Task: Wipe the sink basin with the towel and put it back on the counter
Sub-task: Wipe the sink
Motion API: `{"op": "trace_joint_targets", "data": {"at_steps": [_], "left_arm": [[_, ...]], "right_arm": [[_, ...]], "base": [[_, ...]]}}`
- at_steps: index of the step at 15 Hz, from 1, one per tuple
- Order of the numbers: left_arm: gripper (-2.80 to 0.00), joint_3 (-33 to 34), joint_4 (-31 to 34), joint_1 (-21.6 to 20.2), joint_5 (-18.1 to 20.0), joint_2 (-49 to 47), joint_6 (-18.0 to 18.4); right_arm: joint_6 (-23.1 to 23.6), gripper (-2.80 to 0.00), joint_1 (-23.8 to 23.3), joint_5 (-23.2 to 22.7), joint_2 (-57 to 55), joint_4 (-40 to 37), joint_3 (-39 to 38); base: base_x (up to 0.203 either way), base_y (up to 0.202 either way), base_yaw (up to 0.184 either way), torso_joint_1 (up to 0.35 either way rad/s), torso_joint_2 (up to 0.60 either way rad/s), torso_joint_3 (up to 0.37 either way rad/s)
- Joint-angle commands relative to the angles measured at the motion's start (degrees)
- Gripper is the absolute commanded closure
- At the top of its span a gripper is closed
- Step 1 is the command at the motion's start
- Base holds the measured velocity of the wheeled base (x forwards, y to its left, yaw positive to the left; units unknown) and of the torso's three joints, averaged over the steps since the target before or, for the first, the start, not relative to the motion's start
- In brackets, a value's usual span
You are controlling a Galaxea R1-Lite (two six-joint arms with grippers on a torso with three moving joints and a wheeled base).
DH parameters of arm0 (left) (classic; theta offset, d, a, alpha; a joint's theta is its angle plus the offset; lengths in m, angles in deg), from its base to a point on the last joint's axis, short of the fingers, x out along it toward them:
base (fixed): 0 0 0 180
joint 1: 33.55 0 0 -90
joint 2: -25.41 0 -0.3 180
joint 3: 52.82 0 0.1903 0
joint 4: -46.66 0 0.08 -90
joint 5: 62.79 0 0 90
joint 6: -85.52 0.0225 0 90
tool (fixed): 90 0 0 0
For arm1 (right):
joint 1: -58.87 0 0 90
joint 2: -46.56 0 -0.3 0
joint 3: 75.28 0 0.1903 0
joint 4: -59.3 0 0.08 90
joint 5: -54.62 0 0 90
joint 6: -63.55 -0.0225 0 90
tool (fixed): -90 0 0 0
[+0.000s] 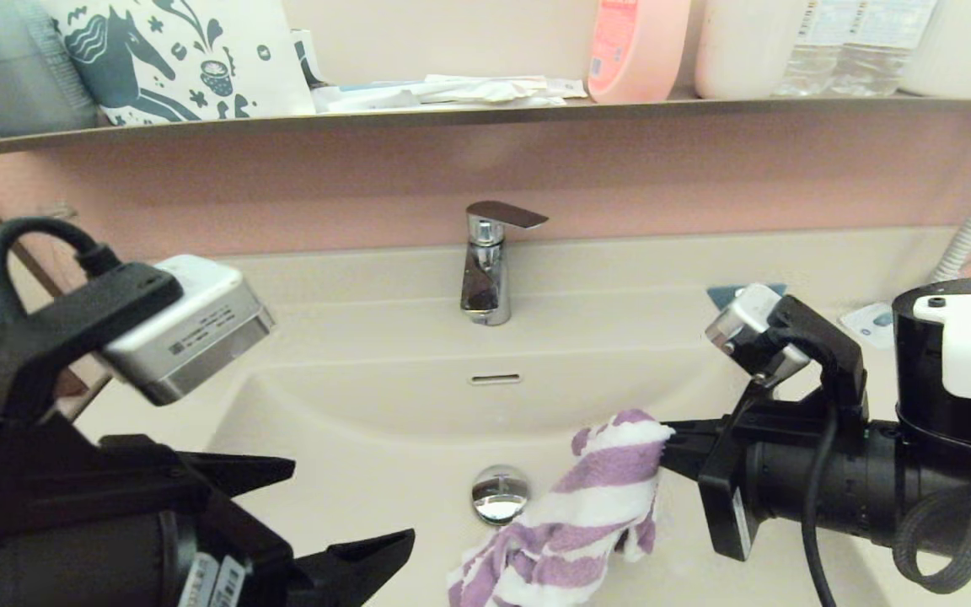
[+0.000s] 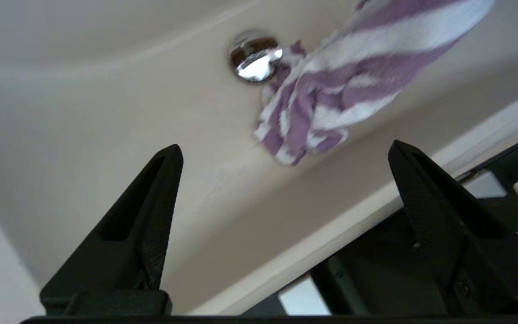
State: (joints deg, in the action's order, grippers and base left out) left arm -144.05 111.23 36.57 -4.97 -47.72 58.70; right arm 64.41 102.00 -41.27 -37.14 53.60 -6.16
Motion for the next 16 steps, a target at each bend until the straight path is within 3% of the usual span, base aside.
{"op": "trace_joint_targets", "data": {"at_steps": [1, 2, 6, 12, 16], "left_arm": [[-2.8, 2.21, 0.11, -0.17, -0.26, 2.12, -0.25], [0.0, 2.21, 0.05, -0.49, -0.45, 2.22, -0.46], [0.0, 2.87, -0.2, -2.57, -0.6, 5.78, -0.42], [0.0, 7.56, -0.58, -17.77, -0.53, 18.15, 0.18], [0.0, 9.97, -5.22, -28.66, -0.61, 24.59, 2.88]], "right_arm": [[0.03, 0.0, -0.06, -0.09, 0.73, 0.09, -0.05], [0.03, 0.0, -0.14, -0.09, 0.79, 0.01, -0.07], [-0.06, 0.0, -0.77, 0.0, 2.54, -1.5, -0.42], [-3.2, 0.0, -11.14, 1.05, 7.56, -5.51, -0.96], [-3.23, 0.0, -18.54, 1.06, 7.29, -5.18, -0.81]], "base": [[0.0, 0.0, 0.0, 0.0, 0.0, 0.0], [0.0, 0.0, 0.0, 0.0, 0.0, 0.0], [0.0, 0.0, 0.0, 0.0, 0.0, 0.0], [0.0, 0.0, 0.0, 0.0, 0.0, 0.0], [0.0, 0.0, 0.0, 0.0, 0.0, 0.0]]}}
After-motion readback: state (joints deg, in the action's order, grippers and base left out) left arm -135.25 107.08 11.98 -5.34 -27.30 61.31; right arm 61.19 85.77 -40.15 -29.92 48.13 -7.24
